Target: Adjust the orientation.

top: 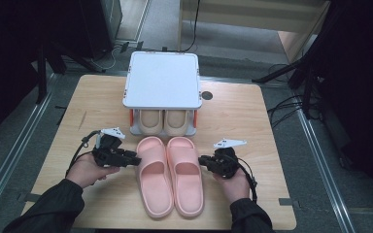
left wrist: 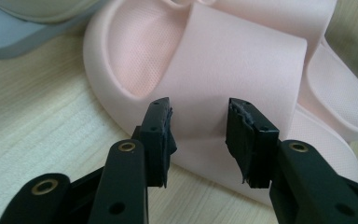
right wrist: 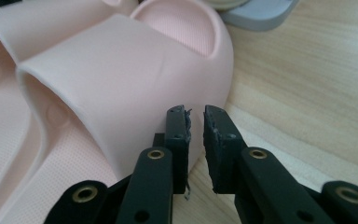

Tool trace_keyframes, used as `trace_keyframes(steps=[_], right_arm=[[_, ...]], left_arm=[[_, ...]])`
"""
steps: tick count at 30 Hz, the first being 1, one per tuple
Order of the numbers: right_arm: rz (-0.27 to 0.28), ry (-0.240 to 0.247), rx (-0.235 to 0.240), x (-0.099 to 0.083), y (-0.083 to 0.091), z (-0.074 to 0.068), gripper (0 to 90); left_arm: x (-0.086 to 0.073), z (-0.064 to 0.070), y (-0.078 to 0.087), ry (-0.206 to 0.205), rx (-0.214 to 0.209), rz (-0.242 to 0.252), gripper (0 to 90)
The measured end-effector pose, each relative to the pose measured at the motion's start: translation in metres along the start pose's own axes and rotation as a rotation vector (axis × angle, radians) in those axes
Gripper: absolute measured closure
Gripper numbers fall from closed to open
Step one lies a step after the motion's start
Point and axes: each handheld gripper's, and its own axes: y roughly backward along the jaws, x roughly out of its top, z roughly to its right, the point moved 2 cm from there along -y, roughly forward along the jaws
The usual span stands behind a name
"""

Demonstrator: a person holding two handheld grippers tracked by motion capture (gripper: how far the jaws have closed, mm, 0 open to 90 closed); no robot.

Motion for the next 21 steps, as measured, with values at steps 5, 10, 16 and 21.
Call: trace_keyframes(steps=[5,10,16,21], right_arm=[[0.061,-0.007,0.011,0.005,0.011,0.000,78.5],[0.099,-0.022,0.037,0.009,0.024,-0.009,75.2],[0.126,-0.025,0.069,0.010,0.038,-0.024,70.0],[0.148,0.000,0.081,0.010,0.040,-0.037,67.1]], left_arm=[[0.001,-0.001,0.006,0.002,0.006,0.020,55.2],[0.002,-0.003,0.009,0.006,0.032,0.013,49.0],[0.003,-0.004,0.013,0.013,0.040,0.029,45.4],[0.003,-0.005,0.014,0.016,0.044,0.027,44.1]])
